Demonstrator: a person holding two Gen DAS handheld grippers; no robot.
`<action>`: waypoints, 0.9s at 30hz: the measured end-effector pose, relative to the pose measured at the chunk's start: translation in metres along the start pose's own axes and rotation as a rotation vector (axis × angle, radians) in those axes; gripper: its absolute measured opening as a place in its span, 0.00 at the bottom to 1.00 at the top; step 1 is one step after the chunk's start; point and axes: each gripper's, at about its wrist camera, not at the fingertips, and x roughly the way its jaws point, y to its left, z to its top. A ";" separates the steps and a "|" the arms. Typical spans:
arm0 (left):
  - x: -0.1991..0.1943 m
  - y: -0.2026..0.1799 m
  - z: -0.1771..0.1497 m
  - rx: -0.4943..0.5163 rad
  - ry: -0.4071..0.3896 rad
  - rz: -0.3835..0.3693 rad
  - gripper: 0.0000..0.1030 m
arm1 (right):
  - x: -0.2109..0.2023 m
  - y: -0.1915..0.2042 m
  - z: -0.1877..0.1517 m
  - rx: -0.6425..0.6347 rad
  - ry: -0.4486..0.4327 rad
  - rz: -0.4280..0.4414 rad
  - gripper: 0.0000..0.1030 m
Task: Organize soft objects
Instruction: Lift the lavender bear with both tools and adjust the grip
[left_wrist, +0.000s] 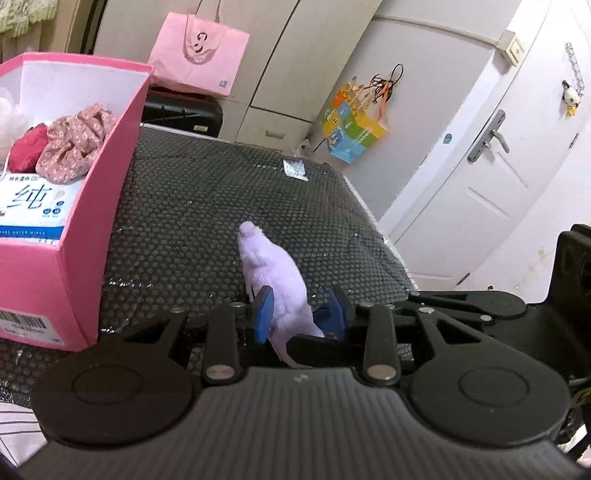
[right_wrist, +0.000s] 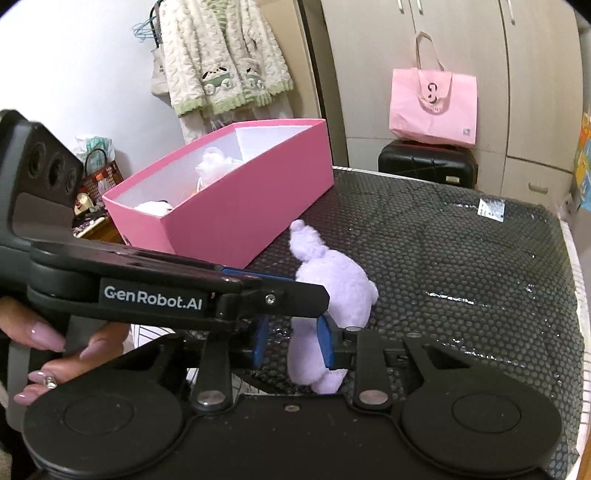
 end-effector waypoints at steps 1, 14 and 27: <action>0.003 0.003 0.000 -0.011 0.014 0.001 0.31 | 0.004 -0.003 -0.001 0.018 0.002 -0.007 0.32; 0.023 0.024 -0.002 -0.068 -0.001 0.069 0.31 | 0.016 -0.018 -0.010 0.002 -0.024 -0.039 0.71; 0.043 0.026 -0.011 -0.077 0.019 0.056 0.38 | 0.053 -0.031 -0.019 0.014 0.016 -0.021 0.74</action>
